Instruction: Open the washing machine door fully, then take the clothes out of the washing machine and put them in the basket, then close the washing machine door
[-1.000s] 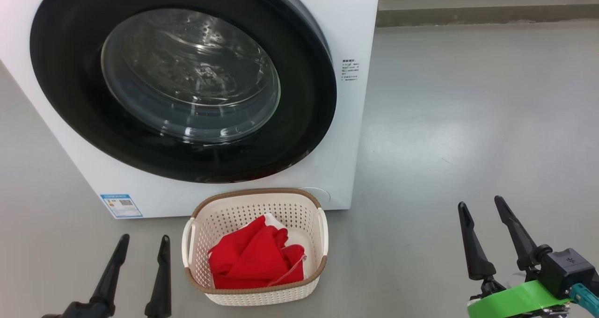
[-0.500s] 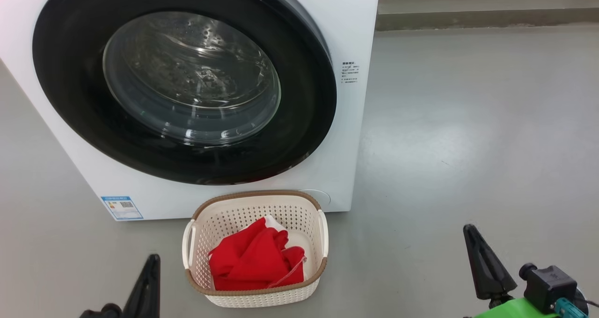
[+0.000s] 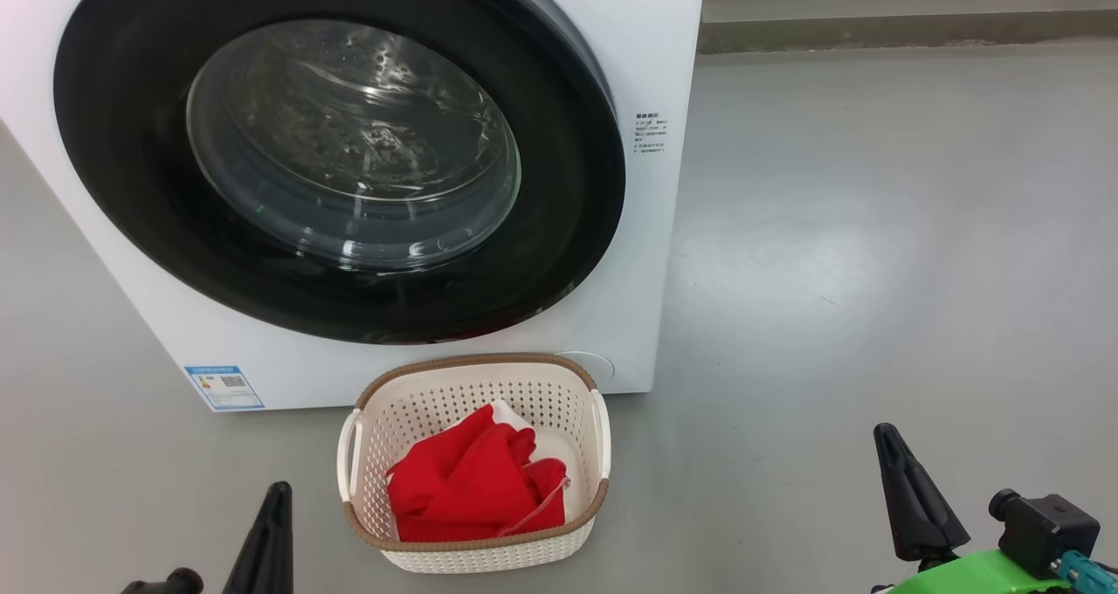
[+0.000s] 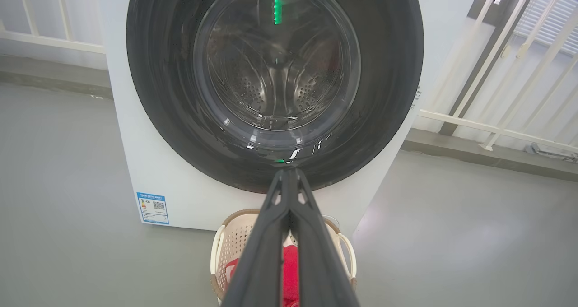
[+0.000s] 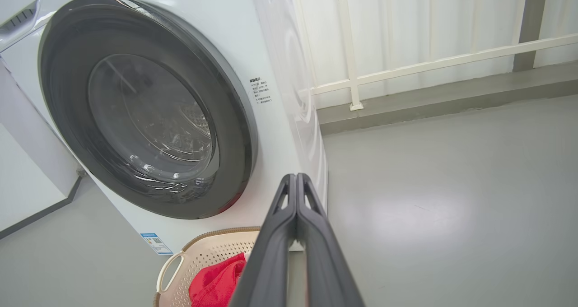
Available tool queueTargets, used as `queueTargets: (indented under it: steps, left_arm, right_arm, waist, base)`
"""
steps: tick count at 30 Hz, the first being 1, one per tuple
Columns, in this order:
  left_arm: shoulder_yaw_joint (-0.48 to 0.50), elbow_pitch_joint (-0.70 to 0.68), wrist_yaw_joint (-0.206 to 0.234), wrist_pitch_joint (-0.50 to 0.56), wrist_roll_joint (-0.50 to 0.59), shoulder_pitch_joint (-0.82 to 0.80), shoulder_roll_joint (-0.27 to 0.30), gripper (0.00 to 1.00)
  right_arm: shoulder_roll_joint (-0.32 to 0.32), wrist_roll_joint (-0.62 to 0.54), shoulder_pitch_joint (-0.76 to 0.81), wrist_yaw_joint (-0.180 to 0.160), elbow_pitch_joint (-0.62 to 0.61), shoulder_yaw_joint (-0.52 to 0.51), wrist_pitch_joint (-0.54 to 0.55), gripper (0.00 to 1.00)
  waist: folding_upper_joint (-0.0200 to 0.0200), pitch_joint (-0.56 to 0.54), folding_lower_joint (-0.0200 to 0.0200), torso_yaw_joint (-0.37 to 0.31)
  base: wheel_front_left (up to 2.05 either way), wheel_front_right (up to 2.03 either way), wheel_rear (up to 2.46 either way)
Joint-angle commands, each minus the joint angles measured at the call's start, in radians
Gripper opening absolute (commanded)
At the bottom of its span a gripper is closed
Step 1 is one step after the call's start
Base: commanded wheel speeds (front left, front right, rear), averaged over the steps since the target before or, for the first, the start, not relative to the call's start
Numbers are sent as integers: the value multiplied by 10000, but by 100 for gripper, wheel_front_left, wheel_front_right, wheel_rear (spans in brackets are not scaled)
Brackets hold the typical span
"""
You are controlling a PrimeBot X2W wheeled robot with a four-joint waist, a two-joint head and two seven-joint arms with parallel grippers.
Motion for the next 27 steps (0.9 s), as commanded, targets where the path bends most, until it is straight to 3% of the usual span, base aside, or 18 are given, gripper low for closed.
queueTargets:
  steps: [1,27]
  left_arm:
    - [97,-199,-23,62,-273,-363,48,0]
    - [212,28,-60,771,-3209,-670,67,0]
  right_arm:
    - [-124,321,-402,-2,-219,-43,62,0]
    - [-214,3116,-753,-4,-6,-162,745,0]
  waist:
    - [0,4,-1,-3]
    - [0,84,-1,-88]
  base:
    - [0,0,0]
    - [0,0,0]
